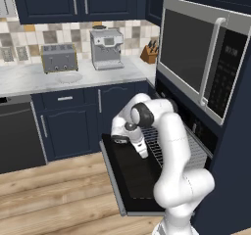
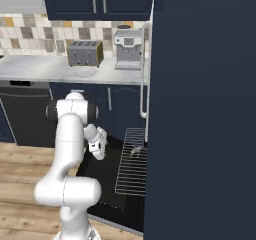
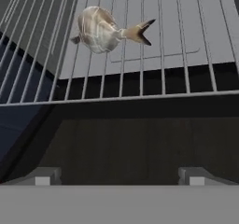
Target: Place the fish on the rack of the oven, and slide the rack back inside. Close the oven door.
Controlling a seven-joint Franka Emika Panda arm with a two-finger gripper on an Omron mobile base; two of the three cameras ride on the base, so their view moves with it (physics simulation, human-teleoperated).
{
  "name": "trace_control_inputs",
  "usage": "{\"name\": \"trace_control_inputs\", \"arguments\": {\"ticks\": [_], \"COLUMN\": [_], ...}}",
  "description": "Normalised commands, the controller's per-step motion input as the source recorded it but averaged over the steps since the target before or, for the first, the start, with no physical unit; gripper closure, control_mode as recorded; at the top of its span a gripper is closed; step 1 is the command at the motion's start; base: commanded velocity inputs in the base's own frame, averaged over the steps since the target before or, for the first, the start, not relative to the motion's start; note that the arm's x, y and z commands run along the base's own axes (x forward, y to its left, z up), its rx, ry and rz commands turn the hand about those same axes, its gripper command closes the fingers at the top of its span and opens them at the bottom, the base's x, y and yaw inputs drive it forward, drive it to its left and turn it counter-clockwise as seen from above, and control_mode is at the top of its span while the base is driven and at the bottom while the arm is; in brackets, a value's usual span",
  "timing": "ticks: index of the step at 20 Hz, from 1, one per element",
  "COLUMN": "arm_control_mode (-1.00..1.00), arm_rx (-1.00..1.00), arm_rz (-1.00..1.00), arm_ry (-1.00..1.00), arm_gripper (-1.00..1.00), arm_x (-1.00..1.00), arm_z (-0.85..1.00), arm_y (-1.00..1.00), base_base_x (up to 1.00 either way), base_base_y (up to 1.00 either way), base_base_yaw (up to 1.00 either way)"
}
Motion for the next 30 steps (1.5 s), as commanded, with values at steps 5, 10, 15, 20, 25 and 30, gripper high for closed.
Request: {"name": "trace_control_inputs", "arguments": {"ticks": [5, 10, 15, 20, 25, 30], "arm_control_mode": [-1.00, -1.00, -1.00, -1.00, -1.00, -1.00], "arm_rx": [0.00, 0.00, 0.00, 0.00, 0.00, 0.00], "arm_rz": [0.00, 0.00, 0.00, 0.00, 0.00, -0.01], "arm_ry": [0.00, 0.00, 0.00, 0.00, 0.00, 0.00], "arm_gripper": [-1.00, -1.00, -1.00, -1.00, -1.00, -1.00], "arm_x": [0.14, 0.04, 0.06, 0.02, 0.05, 0.01], "arm_z": [-0.45, -0.55, -0.38, -0.23, -0.31, -0.19], "arm_y": [-0.02, -0.01, -0.08, -0.22, -0.29, -0.47], "base_base_x": [0.00, 0.00, 0.00, 0.00, 0.00, 0.00], "base_base_y": [0.00, 0.00, 0.00, 0.00, 0.00, 0.00], "base_base_yaw": [0.00, 0.00, 0.00, 0.00, 0.00, 0.00]}}
